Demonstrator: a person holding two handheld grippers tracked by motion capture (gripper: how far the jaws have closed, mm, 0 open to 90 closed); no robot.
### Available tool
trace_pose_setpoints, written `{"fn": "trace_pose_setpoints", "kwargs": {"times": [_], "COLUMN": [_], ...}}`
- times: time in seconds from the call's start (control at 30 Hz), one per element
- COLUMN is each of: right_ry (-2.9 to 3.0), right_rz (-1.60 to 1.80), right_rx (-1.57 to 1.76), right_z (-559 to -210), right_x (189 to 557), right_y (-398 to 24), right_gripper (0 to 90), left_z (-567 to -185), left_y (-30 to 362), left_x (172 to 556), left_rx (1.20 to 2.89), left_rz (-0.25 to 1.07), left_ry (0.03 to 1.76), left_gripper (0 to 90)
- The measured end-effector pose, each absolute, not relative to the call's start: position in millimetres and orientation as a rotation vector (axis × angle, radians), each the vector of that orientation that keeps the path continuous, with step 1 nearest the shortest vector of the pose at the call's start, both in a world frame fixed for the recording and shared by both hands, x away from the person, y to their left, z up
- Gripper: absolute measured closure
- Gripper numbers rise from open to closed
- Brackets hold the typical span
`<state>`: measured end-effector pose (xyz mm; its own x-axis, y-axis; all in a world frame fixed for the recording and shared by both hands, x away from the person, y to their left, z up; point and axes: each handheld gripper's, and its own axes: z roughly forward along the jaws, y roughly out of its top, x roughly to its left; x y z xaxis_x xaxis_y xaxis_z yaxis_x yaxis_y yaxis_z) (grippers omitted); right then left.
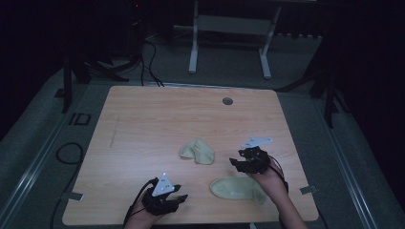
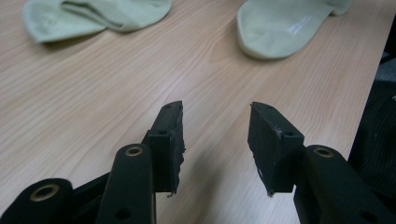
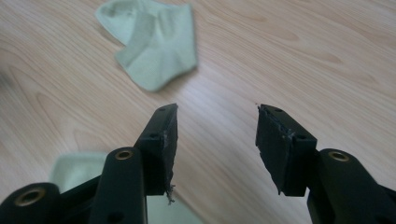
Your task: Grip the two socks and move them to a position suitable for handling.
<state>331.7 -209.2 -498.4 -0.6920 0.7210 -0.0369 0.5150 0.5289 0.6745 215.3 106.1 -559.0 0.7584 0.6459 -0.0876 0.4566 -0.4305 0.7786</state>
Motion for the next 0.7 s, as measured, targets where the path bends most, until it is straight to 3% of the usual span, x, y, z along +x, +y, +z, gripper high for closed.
{"fn": "trace_pose_setpoints", "kwargs": {"times": [0.7], "right_ry": [2.582], "right_rz": [0.846], "right_rx": [1.023], "right_z": [-532], "right_x": [391], "right_y": [-78], "right_gripper": [41.5], "left_z": [-568], "left_y": [117], "left_x": [213], "left_rx": [2.079], "left_rz": [0.312], "left_ry": [0.837], "left_gripper": [51.2]}}
